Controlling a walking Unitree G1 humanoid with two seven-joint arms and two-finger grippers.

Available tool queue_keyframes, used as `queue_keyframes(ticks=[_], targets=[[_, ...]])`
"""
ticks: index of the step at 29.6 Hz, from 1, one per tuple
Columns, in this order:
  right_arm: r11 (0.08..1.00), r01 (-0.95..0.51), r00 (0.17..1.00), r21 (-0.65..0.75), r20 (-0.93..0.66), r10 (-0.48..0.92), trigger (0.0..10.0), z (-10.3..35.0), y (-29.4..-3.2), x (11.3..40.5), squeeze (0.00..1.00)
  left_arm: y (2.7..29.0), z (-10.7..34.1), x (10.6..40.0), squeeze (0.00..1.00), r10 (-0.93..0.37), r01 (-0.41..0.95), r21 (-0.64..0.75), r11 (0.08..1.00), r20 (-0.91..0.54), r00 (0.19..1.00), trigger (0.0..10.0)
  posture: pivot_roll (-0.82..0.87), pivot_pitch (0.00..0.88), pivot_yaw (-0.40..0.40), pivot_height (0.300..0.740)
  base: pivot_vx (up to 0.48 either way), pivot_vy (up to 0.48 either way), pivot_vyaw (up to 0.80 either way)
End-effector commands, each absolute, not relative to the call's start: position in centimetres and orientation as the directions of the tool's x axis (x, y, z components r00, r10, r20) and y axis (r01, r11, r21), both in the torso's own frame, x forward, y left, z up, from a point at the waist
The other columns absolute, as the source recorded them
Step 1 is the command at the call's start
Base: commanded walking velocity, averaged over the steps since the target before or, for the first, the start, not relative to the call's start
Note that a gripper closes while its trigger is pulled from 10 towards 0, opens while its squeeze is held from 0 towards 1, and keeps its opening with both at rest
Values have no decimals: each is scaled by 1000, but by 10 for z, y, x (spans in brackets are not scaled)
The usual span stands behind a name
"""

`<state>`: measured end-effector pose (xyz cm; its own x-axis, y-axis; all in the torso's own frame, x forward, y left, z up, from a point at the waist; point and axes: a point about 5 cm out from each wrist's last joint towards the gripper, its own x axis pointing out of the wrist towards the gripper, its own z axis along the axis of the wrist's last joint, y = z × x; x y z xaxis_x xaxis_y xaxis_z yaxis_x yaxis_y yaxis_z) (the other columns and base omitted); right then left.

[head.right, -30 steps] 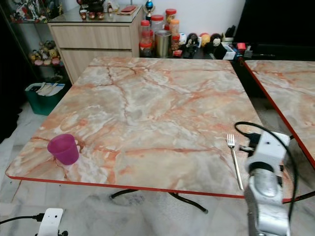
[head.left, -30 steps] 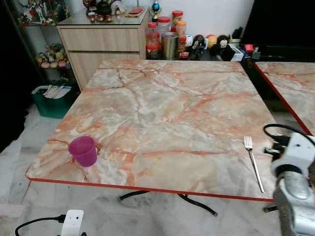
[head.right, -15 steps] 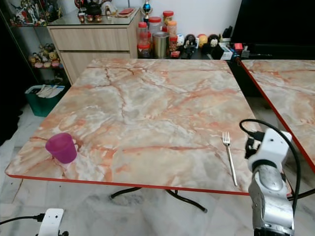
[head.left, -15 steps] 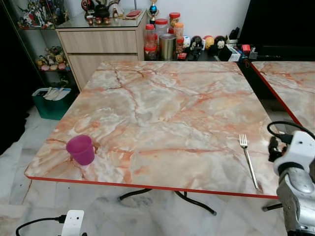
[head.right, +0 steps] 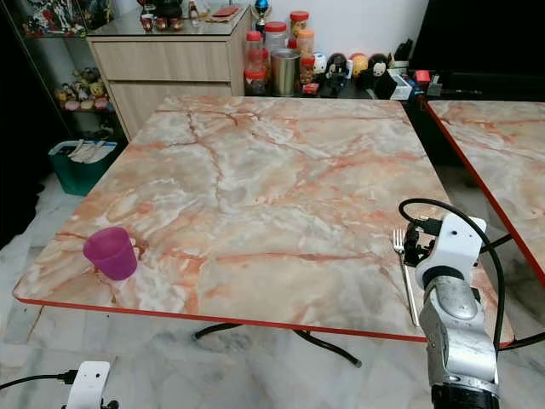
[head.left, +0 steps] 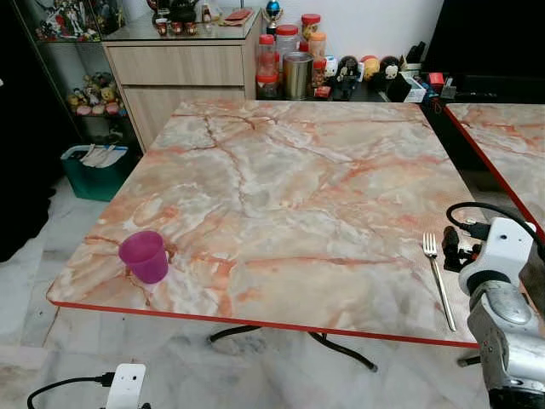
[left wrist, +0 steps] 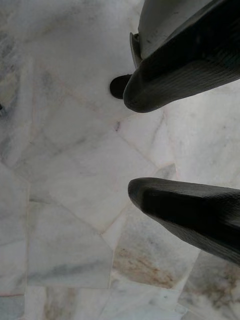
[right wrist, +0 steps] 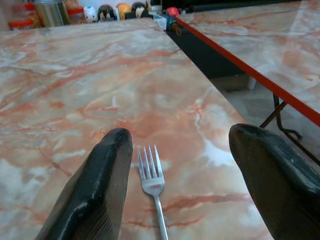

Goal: Setting the table

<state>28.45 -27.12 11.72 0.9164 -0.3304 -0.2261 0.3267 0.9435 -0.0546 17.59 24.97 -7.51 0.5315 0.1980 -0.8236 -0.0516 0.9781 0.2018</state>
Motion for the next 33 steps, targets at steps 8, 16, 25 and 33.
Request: queue_keyframes(ticks=[8,16,25,33], targets=[[947,322,902,-11,-301,-310,10000,109,-275,295,0,251,-76,174,0,198,-41,206,978,-834,515,10000,18,16,8,740,0,0,0],[961,276,908,19,-334,-254,10000,106,-276,307,0,251,-76,174,0,197,-38,207,978,-834,515,10000,22,17,9,740,0,0,0],[950,310,884,28,-376,-277,10000,94,-286,307,0,251,-76,174,0,198,-40,207,977,-835,512,10000,28,20,9,740,0,0,0],[941,337,862,38,-414,-292,10000,80,-292,302,0,251,-76,174,0,198,-34,210,977,-837,511,10000,31,22,10,740,0,0,0]])
